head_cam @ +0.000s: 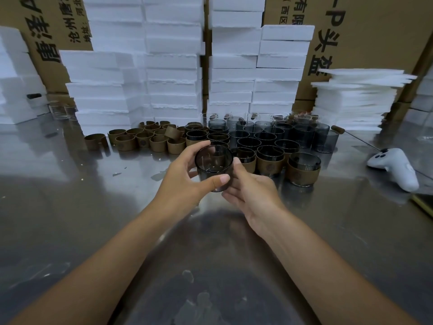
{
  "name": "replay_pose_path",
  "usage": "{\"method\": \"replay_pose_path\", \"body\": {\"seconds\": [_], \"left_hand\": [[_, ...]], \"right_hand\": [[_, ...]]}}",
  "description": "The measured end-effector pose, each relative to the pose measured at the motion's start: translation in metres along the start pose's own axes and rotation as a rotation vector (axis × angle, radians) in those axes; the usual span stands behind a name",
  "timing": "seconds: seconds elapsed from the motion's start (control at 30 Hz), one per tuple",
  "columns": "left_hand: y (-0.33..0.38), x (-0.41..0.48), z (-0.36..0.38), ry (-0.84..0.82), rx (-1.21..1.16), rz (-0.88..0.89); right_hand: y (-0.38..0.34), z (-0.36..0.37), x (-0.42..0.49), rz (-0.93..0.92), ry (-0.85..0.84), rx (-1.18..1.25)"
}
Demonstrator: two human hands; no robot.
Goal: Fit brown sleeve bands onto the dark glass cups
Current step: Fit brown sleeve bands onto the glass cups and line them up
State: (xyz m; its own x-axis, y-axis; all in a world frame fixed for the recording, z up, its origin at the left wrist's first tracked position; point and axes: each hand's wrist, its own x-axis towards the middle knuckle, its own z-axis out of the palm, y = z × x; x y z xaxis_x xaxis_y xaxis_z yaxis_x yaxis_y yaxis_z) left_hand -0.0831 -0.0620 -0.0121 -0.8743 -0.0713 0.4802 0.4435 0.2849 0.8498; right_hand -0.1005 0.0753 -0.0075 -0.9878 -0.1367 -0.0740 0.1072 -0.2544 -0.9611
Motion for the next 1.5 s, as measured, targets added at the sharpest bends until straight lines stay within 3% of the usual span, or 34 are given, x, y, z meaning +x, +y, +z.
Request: {"method": "replay_pose_path", "body": {"seconds": [0.17,0.43,0.7,0.93,1.17,1.3,1.5], "left_hand": [[-0.001,0.000,0.002,0.001,-0.051,-0.029],[0.005,-0.001,0.004,0.013,-0.176,-0.063],[0.009,-0.002,0.003,0.008,-0.164,-0.065],[0.005,-0.001,-0.001,-0.002,-0.052,-0.044],[0.006,-0.001,-0.001,-0.015,0.030,-0.034],[0.005,-0.002,0.000,-0.017,0.035,-0.034],[0.008,-0.003,0.001,-0.012,-0.011,-0.034]], "right_hand": [[-0.001,0.003,-0.001,-0.008,-0.055,0.070],[-0.002,0.009,-0.003,0.169,-0.150,0.207],[-0.002,0.008,-0.004,0.262,-0.282,0.155],[-0.002,0.002,-0.004,0.318,-0.297,0.040],[-0.001,-0.002,-0.001,0.222,-0.146,-0.025],[-0.001,-0.002,0.002,0.141,-0.044,0.058],[-0.006,0.003,-0.001,0.095,-0.143,0.308]]}}
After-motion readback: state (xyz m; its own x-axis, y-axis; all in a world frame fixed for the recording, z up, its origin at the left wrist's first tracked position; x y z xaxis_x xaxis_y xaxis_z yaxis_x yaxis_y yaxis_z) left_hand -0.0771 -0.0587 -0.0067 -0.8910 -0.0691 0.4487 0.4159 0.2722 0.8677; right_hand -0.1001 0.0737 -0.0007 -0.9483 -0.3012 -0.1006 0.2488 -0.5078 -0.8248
